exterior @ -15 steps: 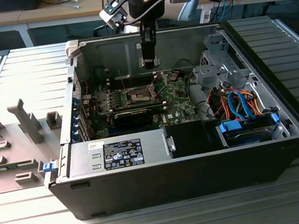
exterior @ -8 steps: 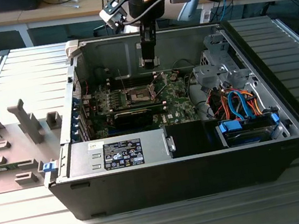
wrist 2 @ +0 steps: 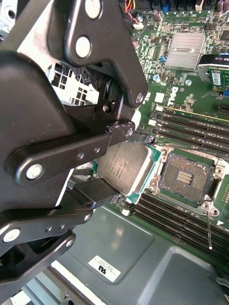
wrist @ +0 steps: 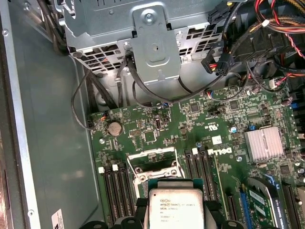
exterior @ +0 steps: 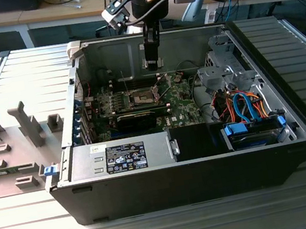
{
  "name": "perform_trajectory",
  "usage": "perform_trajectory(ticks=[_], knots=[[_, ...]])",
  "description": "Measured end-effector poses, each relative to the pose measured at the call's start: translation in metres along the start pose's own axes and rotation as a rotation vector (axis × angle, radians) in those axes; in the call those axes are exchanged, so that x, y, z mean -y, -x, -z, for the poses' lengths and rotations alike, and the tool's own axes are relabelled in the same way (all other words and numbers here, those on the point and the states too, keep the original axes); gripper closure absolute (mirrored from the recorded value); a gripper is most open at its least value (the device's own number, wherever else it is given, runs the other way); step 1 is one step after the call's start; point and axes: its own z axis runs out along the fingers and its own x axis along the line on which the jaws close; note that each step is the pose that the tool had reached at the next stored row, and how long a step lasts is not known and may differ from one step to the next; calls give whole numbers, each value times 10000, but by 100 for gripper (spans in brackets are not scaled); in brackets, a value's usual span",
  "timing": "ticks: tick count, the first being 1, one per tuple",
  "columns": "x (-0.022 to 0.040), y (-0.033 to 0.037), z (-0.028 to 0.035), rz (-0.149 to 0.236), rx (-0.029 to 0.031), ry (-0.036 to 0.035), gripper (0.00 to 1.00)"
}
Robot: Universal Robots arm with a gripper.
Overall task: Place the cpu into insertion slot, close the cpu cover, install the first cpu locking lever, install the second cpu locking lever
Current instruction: 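Place the cpu into insertion slot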
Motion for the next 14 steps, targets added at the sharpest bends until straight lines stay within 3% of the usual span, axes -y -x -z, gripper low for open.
perform_trajectory(ticks=[14], knots=[[0, 0, 0, -152, 1, -3, 46]])
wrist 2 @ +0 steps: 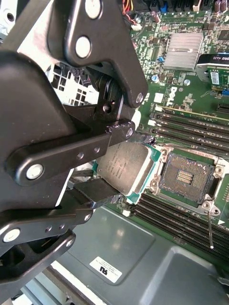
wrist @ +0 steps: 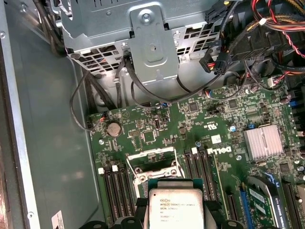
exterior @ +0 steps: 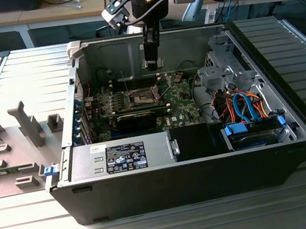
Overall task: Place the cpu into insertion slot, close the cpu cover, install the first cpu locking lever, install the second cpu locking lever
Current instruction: 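Place the cpu into insertion slot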
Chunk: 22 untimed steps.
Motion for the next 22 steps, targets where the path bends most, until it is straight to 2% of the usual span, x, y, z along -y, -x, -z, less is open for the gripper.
perform_trajectory(ticks=[22], knots=[[0, 0, 0, -198, 0, -4, 46]])
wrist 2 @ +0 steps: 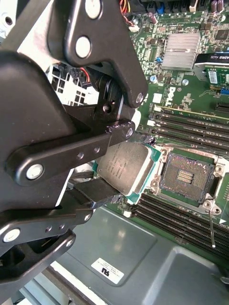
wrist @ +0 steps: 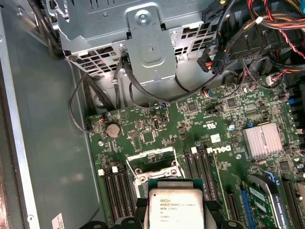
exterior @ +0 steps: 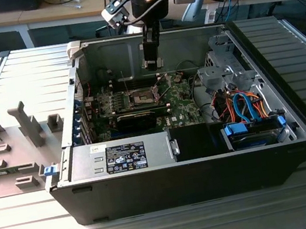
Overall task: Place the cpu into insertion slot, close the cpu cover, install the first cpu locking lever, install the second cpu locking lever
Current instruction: 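Place the cpu into insertion slot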
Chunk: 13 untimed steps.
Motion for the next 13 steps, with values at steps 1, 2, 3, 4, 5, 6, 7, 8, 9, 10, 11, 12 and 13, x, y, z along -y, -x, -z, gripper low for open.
perform_trajectory(ticks=[1, 2, 3, 4, 5, 6, 7, 8, 9, 10, 11, 12, 13], knots=[[0, 0, 0, -11, -1, 0, 46], [0, 0, 0, -24, -1, 0, 46], [0, 0, 0, -37, 0, -1, 46], [0, 0, 0, -44, 0, -1, 46], [0, 0, 0, -52, 0, -1, 46], [0, 0, 0, -87, 0, -2, 46], [0, 0, 0, -142, 1, -4, 46], [0, 0, 0, -200, 1, -5, 46], [0, 0, 0, -209, 1, -5, 46], [0, 0, 0, -216, 1, -5, 46], [0, 0, 0, -225, 0, -5, 46], [0, 0, 0, -233, 1, -5, 46], [0, 0, 0, -244, 1, -5, 46]])
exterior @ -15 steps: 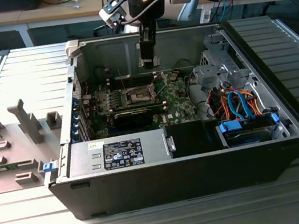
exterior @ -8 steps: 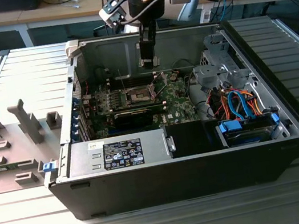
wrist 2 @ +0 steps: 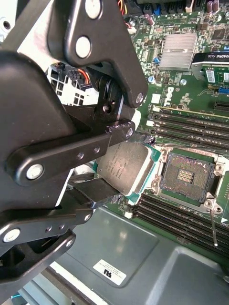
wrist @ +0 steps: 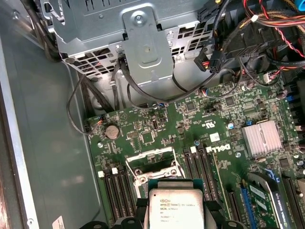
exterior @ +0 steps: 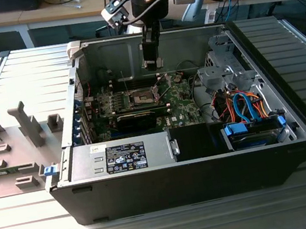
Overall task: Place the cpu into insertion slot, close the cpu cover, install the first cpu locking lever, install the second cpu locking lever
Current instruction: 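Place the cpu into insertion slot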
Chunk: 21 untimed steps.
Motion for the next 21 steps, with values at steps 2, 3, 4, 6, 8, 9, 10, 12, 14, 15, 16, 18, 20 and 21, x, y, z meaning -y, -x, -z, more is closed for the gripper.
perform_trajectory(ticks=[2, 3, 4, 6, 8, 9, 10, 12, 14, 15, 16, 18, 20, 21], knots=[[0, 0, 0, -16, 0, 0, 46], [0, 0, 0, -24, 0, -1, 46], [0, 0, 0, -36, 0, -1, 46], [0, 0, 0, -66, 0, -2, 46], [0, 0, 0, -89, 1, -2, 46], [0, 0, 0, -100, 0, -3, 46], [0, 0, 0, -107, 1, -3, 46], [0, 0, 0, -141, 1, -3, 46], [0, 0, 0, -174, 0, -4, 46], [0, 0, 0, -190, 0, -5, 46], [0, 0, 0, -204, 1, -5, 46], [0, 0, 0, -229, 1, -5, 46], [0, 0, 0, -250, 0, -6, 46], [0, 0, 0, -258, 1, -6, 46]])
